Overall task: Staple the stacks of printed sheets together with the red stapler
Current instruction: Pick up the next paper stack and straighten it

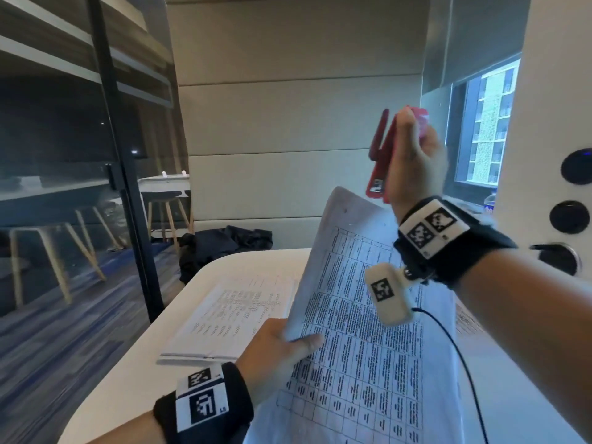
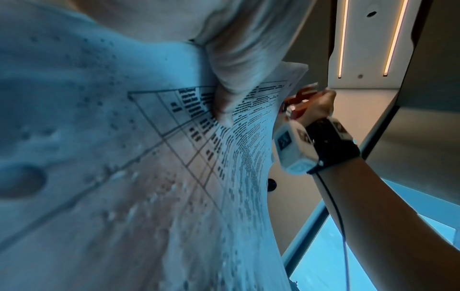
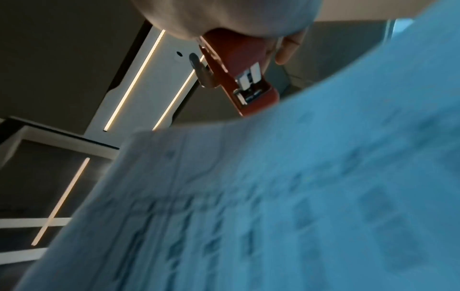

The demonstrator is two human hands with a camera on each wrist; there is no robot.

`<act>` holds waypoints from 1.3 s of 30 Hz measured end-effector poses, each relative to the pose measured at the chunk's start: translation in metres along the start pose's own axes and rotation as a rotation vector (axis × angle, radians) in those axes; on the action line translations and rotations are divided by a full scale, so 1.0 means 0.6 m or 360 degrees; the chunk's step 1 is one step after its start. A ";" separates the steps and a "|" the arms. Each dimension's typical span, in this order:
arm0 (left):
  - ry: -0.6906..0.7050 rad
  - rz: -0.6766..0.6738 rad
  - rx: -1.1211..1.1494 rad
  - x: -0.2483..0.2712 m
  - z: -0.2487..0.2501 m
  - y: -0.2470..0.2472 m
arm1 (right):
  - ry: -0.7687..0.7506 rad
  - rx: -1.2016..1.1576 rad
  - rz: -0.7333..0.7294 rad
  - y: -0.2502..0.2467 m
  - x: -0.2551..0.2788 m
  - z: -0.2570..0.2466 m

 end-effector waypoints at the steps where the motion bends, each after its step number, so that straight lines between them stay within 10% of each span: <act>1: -0.0067 0.0025 0.0018 -0.002 -0.008 -0.009 | 0.0040 0.0121 0.0067 -0.013 -0.008 0.006; 7: -0.0311 0.0467 0.0151 -0.055 -0.046 -0.139 | 0.0458 0.0753 -0.0098 -0.080 -0.007 0.096; 17: -0.0753 0.0338 -0.0820 -0.166 -0.121 -0.351 | 0.0574 0.1879 -0.1778 -0.059 0.208 0.197; 22: -0.0953 0.0116 -0.1299 -0.190 -0.158 -0.359 | 0.0574 0.1823 -0.2376 -0.045 0.307 0.210; 39: -0.1136 -0.0055 -0.1950 -0.282 -0.328 -0.349 | 0.0447 0.1983 -0.2683 -0.035 0.350 0.222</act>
Point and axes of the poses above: each hand's wrist, its own x-axis away from the middle knuckle, its own y-axis out of the palm, z = x × y, the point moved 6 cm from there along -x, towards the middle knuckle, and after that the axes turned 2 degrees about y, right-handed, at the moved point
